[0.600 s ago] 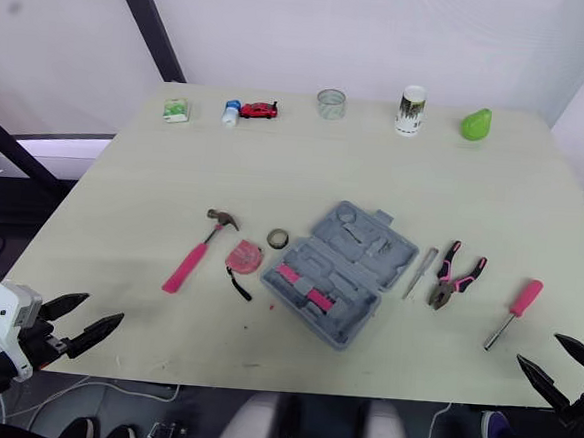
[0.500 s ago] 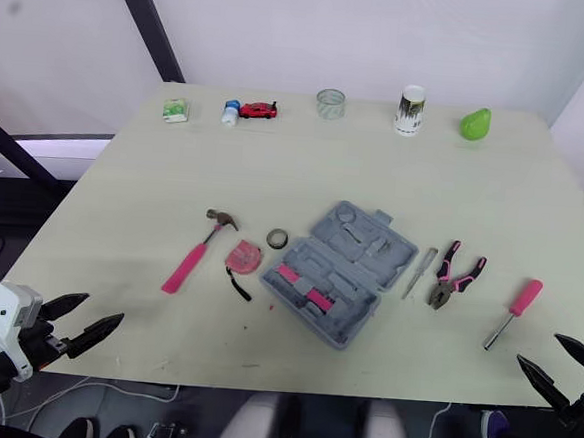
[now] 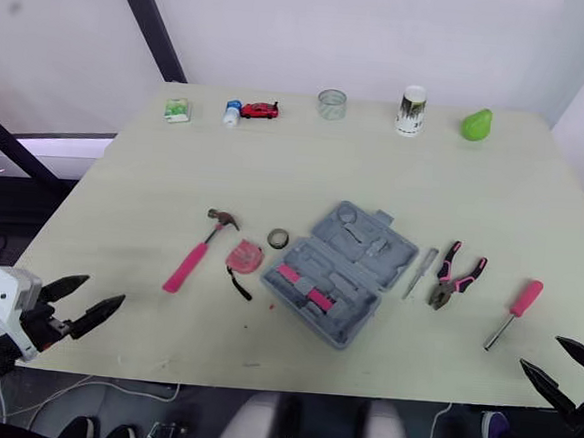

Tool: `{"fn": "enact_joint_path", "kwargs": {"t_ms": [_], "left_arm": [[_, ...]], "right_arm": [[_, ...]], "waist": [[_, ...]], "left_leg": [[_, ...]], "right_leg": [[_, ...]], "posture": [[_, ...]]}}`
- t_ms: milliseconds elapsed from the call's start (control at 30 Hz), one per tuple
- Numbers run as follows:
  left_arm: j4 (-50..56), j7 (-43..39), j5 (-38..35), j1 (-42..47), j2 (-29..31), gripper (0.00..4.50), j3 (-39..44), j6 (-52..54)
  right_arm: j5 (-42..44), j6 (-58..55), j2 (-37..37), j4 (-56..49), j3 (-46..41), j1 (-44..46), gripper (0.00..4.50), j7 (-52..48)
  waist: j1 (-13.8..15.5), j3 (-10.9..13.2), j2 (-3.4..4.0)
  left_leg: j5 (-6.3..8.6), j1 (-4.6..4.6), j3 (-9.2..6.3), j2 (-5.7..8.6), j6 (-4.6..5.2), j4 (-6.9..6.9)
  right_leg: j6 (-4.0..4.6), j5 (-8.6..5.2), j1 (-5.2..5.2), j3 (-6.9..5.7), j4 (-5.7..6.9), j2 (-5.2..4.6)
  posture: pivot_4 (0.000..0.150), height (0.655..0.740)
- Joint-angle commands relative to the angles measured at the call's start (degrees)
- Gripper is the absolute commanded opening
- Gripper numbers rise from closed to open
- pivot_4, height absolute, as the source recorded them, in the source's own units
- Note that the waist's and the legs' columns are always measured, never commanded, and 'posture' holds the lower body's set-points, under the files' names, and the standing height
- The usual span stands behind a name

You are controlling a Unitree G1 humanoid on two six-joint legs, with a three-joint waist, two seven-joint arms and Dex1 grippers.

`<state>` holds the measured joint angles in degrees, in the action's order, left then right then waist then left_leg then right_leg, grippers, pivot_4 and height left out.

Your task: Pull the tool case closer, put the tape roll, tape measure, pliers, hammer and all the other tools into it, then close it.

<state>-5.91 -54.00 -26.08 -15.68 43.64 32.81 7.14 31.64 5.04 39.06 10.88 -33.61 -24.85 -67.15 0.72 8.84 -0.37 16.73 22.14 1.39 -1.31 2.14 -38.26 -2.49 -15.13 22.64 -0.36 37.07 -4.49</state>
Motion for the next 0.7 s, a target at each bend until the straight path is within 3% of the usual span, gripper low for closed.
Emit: {"fn": "enact_joint_path", "kwargs": {"t_ms": [33,200,400,500,633,700], "left_arm": [[0.1,-1.5,-0.3,4.1,2.8,4.4,-1.1,1.0],[-0.2,-6.3,-3.9,12.8,4.5,4.4,-5.6,6.5],[-9.7,-13.8,1.3,31.3,4.9,4.4,-18.3,4.9],[-18.5,-17.7,4.9,40.5,3.4,3.71,-23.8,1.2],[-32.9,-21.6,10.4,52.9,-0.5,1.82,-29.7,-5.3],[-40.1,-22.5,13.1,57.9,-2.5,0.83,-31.6,-8.9]], "right_arm": [[1.2,-0.6,-0.1,-5.0,0.1,0.8,4.5,0.5],[0.3,-4.8,-1.0,-13.4,3.9,1.2,4.5,4.0],[-3.1,-13.7,-1.4,-24.9,13.3,3.7,4.5,12.0],[-5.7,-17.9,-2.4,-28.0,18.5,7.6,4.5,17.0],[-8.7,-21.6,-3.4,-28.8,24.6,12.2,4.5,20.5],[-9.9,-22.3,-3.9,-28.1,26.8,14.3,3.95,21.2]], "waist": [[0.0,0.0,0.02],[0.0,0.0,0.03],[0.4,0.0,-0.03],[0.1,0.0,-0.05],[-0.1,0.0,-0.12],[-0.1,0.0,-0.14]], "left_leg": [[0.0,-0.01,0.01,0.0,0.0,-0.01],[-0.01,0.02,-0.01,0.01,0.0,-0.02],[-0.07,0.16,-0.24,0.1,-0.07,-0.23],[-0.08,0.11,-0.15,0.18,-0.06,-0.5],[-0.08,0.04,-0.1,0.42,-0.04,-0.57],[-0.08,0.14,-0.17,0.41,-0.03,-0.73]], "right_leg": [[0.0,0.0,-0.01,0.0,0.0,0.0],[-0.11,0.06,-0.01,-0.06,0.02,0.01],[-0.22,0.13,0.02,-0.35,0.28,0.15],[-0.23,0.13,0.02,-0.37,0.7,0.51],[-0.27,0.12,0.03,-0.25,0.81,0.79],[-0.28,0.12,0.06,-0.27,0.84,0.88]], "posture": [[0.15,0.74],[0.15,0.74],[0.15,0.74],[0.15,0.74],[0.15,0.74],[0.15,0.74]]}}
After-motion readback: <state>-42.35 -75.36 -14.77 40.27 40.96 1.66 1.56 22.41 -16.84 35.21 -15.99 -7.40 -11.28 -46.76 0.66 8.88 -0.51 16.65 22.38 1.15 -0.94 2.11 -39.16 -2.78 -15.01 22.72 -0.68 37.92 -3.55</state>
